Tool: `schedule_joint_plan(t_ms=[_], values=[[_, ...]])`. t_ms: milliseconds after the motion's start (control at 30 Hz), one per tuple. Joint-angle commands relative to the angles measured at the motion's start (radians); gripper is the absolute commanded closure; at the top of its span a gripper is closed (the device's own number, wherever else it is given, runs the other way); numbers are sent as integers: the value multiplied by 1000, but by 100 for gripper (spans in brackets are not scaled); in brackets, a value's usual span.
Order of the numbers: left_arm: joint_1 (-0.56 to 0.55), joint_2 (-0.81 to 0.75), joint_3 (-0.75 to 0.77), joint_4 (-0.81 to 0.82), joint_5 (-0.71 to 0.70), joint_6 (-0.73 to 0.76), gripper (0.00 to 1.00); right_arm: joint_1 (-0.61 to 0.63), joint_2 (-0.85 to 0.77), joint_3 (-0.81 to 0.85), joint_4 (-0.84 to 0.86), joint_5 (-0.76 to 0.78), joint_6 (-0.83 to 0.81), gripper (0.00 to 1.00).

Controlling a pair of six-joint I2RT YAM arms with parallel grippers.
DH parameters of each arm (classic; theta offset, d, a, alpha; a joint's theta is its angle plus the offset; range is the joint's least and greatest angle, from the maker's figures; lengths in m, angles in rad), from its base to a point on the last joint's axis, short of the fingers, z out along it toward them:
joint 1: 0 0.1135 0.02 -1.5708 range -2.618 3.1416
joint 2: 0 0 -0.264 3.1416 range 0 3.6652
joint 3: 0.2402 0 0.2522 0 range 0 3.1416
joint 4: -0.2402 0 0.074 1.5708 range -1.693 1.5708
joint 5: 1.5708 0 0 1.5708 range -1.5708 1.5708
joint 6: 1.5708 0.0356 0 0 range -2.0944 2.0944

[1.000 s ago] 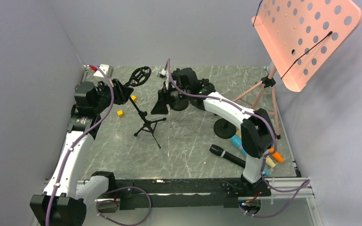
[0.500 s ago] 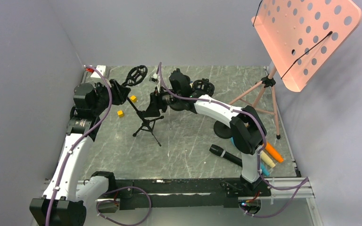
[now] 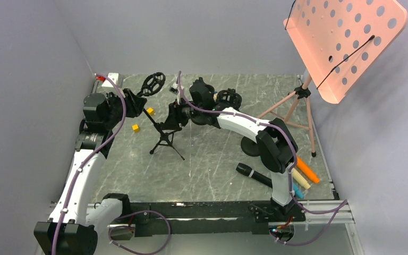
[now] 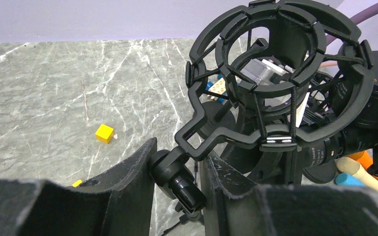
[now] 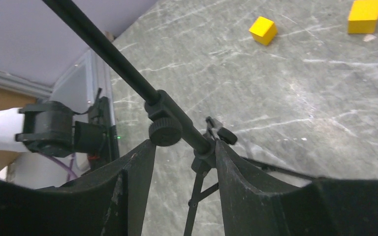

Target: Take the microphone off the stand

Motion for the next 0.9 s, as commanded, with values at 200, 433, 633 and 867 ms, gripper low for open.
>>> schedule_joint_plan(t_ms=[200,433,633,867], values=[[8,0,-5,34,17,-51,100,-4,-25,-24,-125,191,-100,49],[8,5,0,34,20,-55,100,-5,-67,-10,33,-47,-100,34],[8,6,5,28,23,-61,100,3,-37,33,136,-55,46,29],[8,8,14,24,24,-54,100,3,19,76,134,-32,101,54]])
